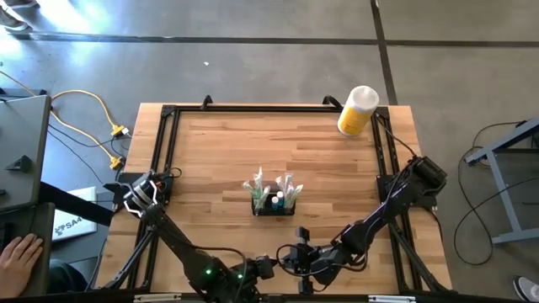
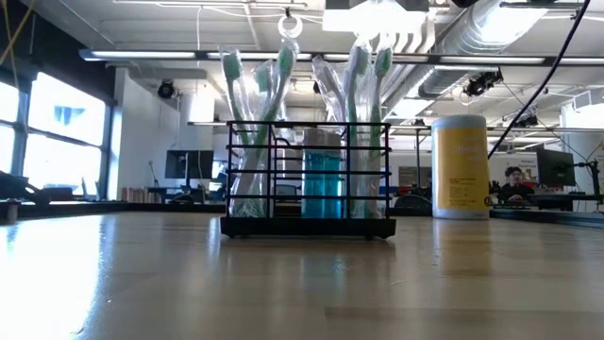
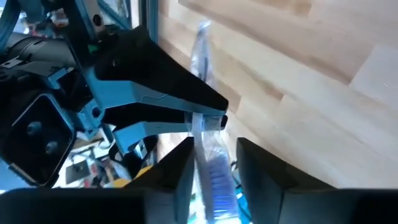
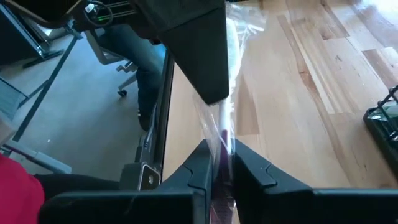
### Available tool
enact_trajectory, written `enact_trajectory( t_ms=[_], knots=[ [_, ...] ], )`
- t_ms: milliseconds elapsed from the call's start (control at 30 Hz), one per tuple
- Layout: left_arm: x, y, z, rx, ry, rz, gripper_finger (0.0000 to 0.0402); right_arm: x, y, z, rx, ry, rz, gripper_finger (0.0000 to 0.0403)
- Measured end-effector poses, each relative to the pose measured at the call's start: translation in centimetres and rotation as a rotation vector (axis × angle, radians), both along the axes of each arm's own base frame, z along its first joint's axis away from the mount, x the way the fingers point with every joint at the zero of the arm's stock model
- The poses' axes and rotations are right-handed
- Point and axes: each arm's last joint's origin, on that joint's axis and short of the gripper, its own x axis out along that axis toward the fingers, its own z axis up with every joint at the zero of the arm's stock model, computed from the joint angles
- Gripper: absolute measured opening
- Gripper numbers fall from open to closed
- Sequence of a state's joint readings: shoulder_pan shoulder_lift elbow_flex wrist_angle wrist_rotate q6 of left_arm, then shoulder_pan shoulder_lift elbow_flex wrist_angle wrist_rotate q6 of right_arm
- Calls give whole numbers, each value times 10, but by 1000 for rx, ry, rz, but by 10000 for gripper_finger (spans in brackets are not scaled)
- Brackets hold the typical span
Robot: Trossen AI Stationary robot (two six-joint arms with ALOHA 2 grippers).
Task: Pick & Place toothbrushing station
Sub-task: Put the violet toothbrush into the black wire organizer
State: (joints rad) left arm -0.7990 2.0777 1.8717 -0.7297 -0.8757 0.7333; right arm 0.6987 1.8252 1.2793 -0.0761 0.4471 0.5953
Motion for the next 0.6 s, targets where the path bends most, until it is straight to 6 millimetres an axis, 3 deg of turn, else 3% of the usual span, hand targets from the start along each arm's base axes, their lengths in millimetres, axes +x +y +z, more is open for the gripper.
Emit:
enact_trajectory(
  t_ms=[267,600],
  knots=[
    [-1,0,3,67,-106,90,145,-6,-1,6,-38,-7,-37,29],
    [-5,0,14,-28,-143,119,145,-39,1,33,-148,-64,-124,29]
  ],
)
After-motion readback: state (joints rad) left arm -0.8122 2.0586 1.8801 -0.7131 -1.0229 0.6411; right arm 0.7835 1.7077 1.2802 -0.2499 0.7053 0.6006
